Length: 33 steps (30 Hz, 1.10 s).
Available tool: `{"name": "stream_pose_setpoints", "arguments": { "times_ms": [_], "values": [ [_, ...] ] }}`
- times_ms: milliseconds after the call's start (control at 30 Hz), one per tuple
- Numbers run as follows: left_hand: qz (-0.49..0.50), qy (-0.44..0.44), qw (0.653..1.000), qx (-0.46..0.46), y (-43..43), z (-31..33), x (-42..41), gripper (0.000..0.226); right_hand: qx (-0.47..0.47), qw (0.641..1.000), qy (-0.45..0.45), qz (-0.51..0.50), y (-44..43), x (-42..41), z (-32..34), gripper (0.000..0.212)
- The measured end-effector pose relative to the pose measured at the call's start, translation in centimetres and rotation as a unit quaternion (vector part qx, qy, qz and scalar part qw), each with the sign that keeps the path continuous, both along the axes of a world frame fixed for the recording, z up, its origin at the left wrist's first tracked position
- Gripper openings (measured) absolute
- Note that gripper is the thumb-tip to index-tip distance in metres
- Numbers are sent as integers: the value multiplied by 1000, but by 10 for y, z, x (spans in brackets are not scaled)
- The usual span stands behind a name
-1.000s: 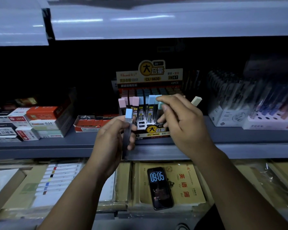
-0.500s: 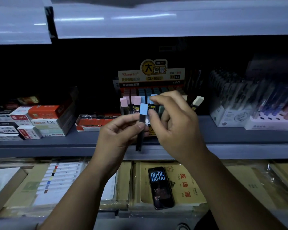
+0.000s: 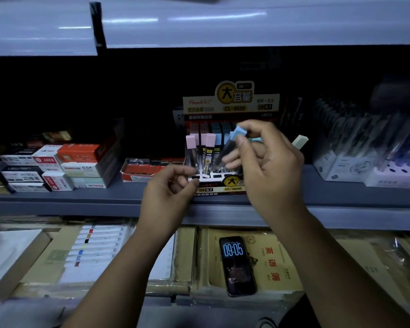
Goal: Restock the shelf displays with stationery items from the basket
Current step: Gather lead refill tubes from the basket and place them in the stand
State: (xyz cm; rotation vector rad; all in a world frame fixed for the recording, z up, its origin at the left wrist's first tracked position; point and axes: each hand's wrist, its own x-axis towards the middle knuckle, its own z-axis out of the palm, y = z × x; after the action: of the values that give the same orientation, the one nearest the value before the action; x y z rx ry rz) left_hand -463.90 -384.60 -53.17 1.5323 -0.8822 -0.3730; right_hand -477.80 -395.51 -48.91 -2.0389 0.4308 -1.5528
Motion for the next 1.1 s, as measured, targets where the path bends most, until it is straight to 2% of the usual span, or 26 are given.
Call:
{"name": "stream_pose_setpoints", "arguments": {
  "times_ms": [133, 467, 633, 900, 1100],
  "values": [
    [37, -51, 998, 26, 1, -4, 3, 20, -15, 1000, 24, -7, 1, 3, -4, 18],
    [34, -35, 998, 34, 3, -3, 6, 21, -26, 993, 101, 57, 3, 1, 5, 21],
    [33, -31, 998, 39, 2, -3, 6, 22, -48, 991, 125, 22, 3, 5, -1, 24],
    [13, -36, 998, 42, 11, -2, 4, 19, -52, 979, 197, -27, 11, 12, -8, 51],
    [13, -42, 998, 44, 17, -1, 4, 19, -70, 980, 187, -24, 20, 13, -8, 43]
  ]
}}
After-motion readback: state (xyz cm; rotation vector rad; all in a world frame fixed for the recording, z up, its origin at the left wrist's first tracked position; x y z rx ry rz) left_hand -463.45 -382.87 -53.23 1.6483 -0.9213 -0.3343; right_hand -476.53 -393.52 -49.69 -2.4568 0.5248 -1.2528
